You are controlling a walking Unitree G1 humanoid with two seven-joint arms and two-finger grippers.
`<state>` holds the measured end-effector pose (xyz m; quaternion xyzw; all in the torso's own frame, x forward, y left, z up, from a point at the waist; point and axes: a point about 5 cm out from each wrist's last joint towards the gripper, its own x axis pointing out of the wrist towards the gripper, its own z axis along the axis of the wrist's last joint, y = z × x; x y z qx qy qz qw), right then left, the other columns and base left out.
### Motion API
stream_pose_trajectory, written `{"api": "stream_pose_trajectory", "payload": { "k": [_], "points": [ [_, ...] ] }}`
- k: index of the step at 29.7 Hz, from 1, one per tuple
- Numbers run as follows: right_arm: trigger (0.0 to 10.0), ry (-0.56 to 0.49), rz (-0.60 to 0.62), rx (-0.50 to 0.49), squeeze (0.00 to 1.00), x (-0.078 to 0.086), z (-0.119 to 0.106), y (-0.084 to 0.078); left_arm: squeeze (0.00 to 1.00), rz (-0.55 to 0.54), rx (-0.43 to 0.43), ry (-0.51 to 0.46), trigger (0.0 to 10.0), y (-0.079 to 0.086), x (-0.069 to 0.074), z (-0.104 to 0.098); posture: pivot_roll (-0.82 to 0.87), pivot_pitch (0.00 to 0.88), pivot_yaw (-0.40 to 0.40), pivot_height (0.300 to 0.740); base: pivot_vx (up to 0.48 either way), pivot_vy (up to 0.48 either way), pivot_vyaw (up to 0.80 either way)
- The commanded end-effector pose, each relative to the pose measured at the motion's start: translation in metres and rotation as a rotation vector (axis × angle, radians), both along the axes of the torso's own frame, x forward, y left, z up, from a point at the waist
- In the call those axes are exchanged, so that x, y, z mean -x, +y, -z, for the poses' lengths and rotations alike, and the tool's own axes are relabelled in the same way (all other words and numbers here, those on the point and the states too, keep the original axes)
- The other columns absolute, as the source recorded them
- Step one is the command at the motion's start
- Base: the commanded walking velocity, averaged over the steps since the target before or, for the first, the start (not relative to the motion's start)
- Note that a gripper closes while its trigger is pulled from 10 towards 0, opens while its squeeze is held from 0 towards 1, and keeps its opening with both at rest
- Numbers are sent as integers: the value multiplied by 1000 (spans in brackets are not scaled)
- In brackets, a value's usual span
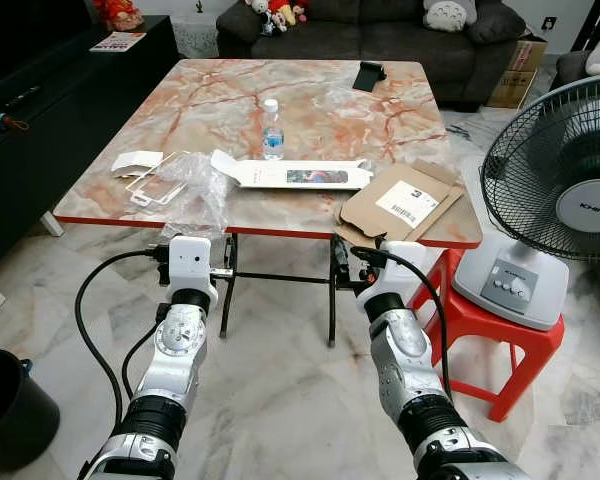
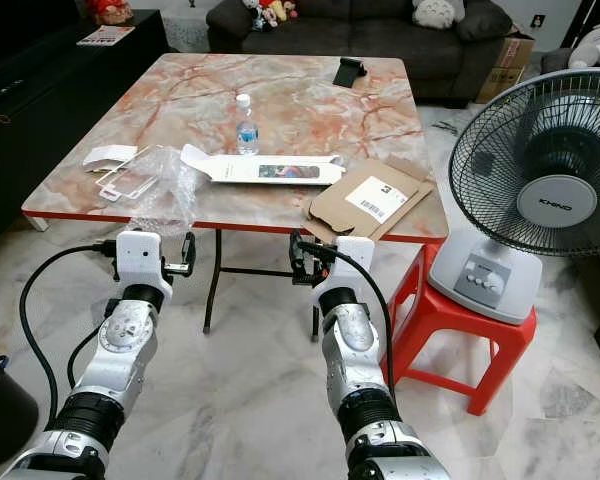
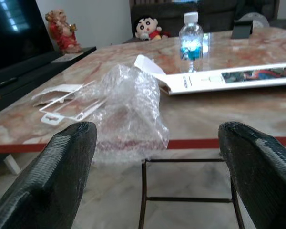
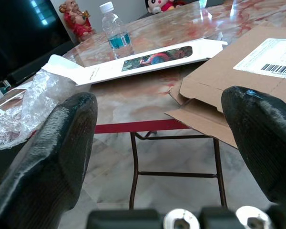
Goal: Picking trash to rubbish bin
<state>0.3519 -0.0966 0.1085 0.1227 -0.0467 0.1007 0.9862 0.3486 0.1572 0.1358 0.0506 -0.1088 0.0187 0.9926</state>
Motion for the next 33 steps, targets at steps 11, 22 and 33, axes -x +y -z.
{"api": "stream_pose_trajectory", "payload": {
  "k": [11, 22, 33],
  "points": [
    [10000, -20, -11, -12, 0, -2, -6, 1, 0, 15, 18, -18, 10000, 0, 0, -5, 59, 95, 33, 740, 385, 0, 413],
    [10000, -12, -15, -14, 0, -2, -5, 2, 0, 34, 20, -7, 10000, -3, 0, -4, 58, 97, 33, 740, 480, 0, 0],
    [10000, -11, -14, -23, 0, -2, -6, 3, 0, 55, -15, -35, 10000, -10, 2, -8, 57, 98, 35, 740, 402, 0, 0]
  ]
}}
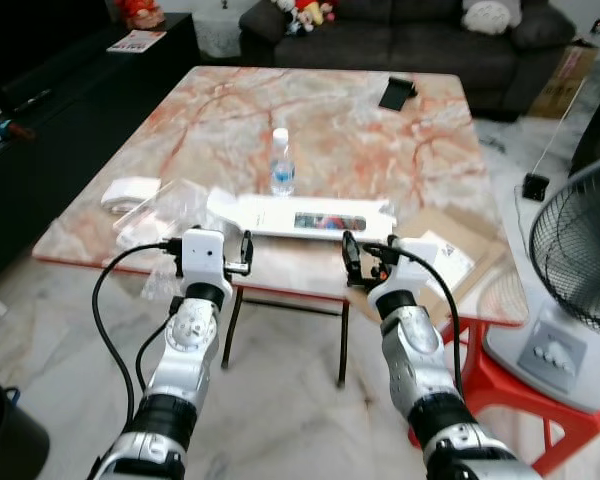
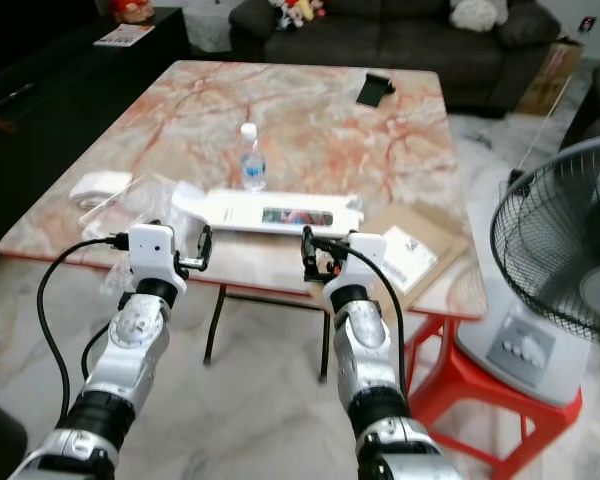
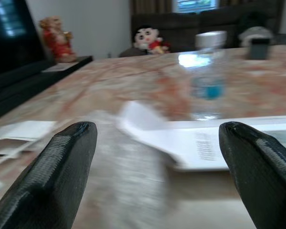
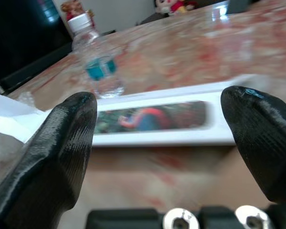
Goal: Picking trash to rubbish bin
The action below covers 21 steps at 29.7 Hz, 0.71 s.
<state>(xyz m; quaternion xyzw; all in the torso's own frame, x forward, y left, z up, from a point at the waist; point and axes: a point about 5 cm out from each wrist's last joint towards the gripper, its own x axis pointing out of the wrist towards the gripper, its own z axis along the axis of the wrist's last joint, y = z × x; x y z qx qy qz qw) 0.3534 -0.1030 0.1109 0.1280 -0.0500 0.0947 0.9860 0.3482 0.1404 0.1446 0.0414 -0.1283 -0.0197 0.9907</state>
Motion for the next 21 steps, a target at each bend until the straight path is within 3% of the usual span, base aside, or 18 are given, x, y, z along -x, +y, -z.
{"api": "stream_pose_trajectory", "payload": {
  "k": [1, 21],
  "points": [
    [10000, -8, -26, -12, 0, 0, -3, 9, 0, -20, -24, -6, 10000, 6, 2, 0, 57, 98, 34, 740, 0, 0, 0],
    [10000, -4, -20, -24, 0, 1, -2, 7, 0, -6, -5, -49, 10000, 4, 9, -12, 58, 103, 38, 740, 0, 0, 0]
  ]
}}
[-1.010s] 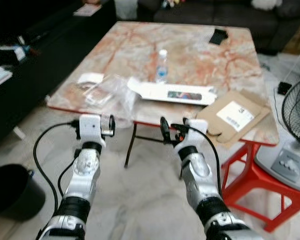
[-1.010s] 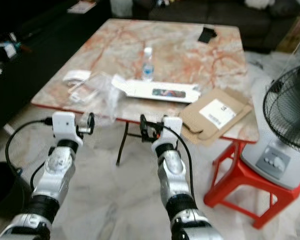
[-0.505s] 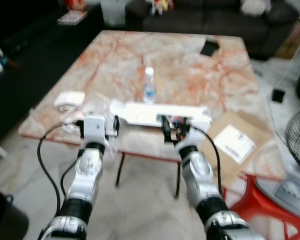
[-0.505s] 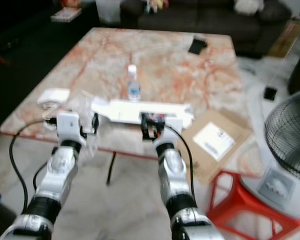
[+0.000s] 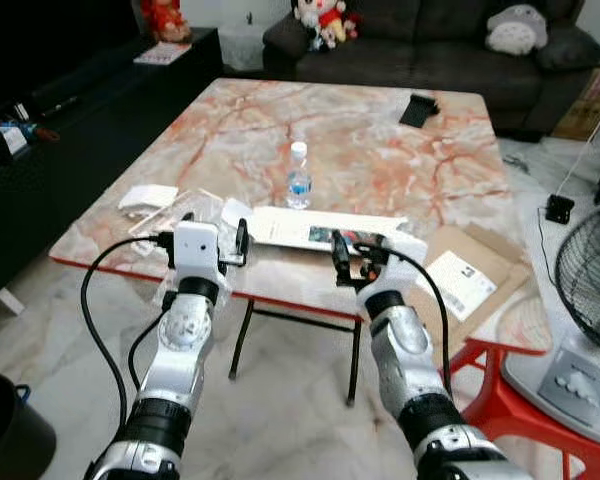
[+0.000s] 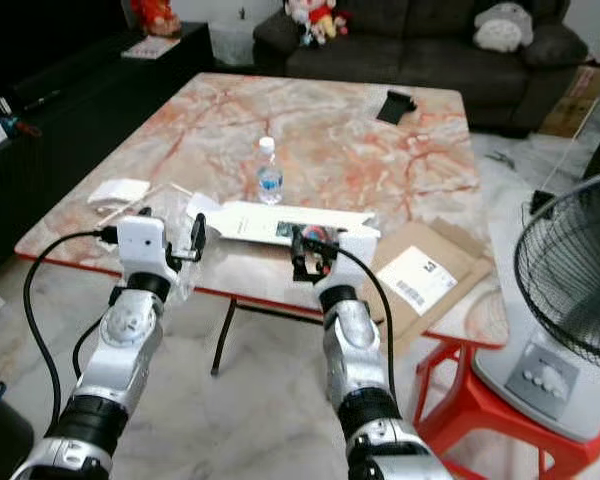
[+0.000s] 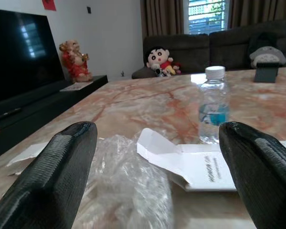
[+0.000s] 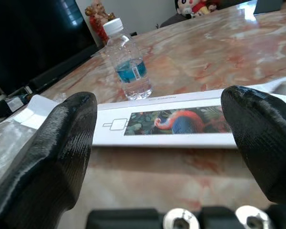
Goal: Picking trash to rubbish bin
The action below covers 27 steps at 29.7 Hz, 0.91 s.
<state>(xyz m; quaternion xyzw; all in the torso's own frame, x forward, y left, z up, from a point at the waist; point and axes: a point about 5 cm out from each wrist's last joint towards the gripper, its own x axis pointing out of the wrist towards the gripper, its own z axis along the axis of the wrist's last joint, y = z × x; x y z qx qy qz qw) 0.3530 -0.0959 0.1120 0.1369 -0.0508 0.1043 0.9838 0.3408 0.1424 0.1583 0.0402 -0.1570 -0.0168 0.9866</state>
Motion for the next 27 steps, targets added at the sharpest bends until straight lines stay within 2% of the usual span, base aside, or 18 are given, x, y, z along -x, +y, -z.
{"api": "stream_pose_trajectory", "payload": {
  "k": [1, 17, 27],
  "points": [
    [10000, -2, 0, -9, 0, 1, -1, 0, 0, -9, -3, 21, 10000, 4, 1, 3, 57, 102, 38, 740, 0, 0, 0],
    [10000, 7, -14, -8, 0, 3, 3, 3, 0, -64, -24, 63, 10000, 27, -5, 4, 55, 86, 43, 740, 0, 0, 0],
    [10000, -2, -6, -10, 0, 3, 1, 1, 0, -61, -24, 65, 10000, 26, -5, 4, 55, 84, 38, 740, 0, 0, 0]
  ]
}}
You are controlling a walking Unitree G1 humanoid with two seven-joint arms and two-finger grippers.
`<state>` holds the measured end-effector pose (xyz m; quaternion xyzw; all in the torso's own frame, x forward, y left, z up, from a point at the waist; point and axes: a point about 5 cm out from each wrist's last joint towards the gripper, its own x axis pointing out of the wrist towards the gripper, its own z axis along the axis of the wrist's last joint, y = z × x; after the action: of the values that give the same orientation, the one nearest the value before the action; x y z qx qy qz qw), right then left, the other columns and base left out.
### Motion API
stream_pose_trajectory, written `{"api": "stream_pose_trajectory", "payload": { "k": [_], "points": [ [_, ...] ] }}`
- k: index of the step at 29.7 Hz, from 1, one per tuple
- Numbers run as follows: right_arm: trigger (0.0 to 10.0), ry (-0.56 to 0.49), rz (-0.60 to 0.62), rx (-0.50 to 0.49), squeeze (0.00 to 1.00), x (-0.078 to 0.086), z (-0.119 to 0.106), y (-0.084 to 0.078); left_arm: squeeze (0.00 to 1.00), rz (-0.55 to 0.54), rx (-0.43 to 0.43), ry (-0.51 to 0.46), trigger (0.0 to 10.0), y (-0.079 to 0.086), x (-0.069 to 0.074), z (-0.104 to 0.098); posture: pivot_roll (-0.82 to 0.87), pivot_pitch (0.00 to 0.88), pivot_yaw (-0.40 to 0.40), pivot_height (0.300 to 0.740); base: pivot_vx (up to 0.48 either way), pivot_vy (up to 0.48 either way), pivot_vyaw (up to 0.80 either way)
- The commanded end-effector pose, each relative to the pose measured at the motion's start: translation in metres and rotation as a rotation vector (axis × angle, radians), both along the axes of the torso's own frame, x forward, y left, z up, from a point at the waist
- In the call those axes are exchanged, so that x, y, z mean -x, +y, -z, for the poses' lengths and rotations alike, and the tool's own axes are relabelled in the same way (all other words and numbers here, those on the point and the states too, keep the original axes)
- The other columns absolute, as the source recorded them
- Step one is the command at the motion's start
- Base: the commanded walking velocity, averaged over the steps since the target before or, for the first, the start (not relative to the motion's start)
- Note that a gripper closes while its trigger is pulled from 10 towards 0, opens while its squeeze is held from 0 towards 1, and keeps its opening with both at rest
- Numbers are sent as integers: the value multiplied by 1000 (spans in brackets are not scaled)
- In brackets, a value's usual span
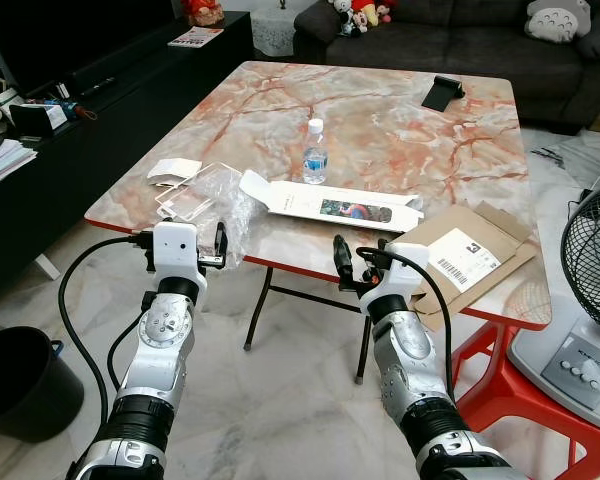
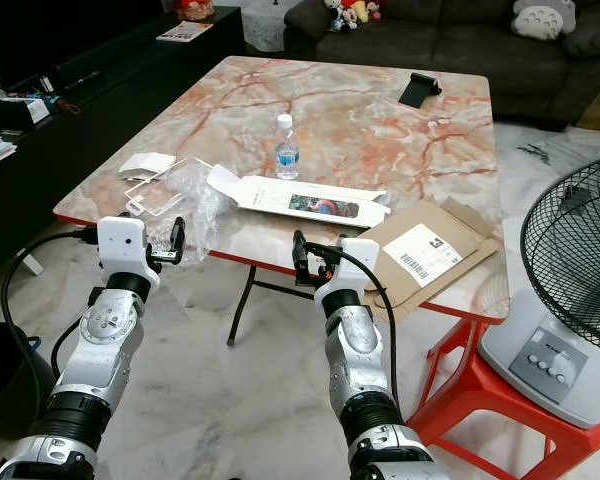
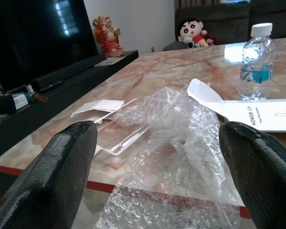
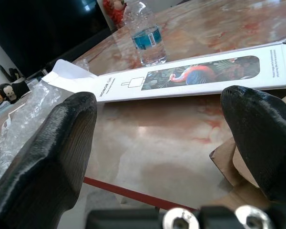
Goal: Picking trash to rubbish bin
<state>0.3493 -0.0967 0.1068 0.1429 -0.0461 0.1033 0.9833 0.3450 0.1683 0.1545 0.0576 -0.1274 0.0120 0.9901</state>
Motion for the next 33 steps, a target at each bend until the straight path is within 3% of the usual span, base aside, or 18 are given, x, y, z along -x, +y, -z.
{"api": "stream_pose_trajectory", "payload": {
  "k": [1, 14, 33],
  "points": [
    [10000, -14, -5, 1, 0, -1, -4, 2, 0, 5, 3, 8, 10000, 0, -1, 0, 55, 84, 38, 740, 0, 0, 0],
    [10000, -25, -27, -3, 0, 0, -5, 5, 0, 14, 19, 6, 10000, -5, 0, 1, 57, 96, 31, 740, 0, 0, 0],
    [10000, -32, -47, 0, 0, -2, -8, 8, 0, 18, 33, -16, 10000, -10, 0, -2, 61, 90, 22, 740, 306, 0, -65]
  ]
}}
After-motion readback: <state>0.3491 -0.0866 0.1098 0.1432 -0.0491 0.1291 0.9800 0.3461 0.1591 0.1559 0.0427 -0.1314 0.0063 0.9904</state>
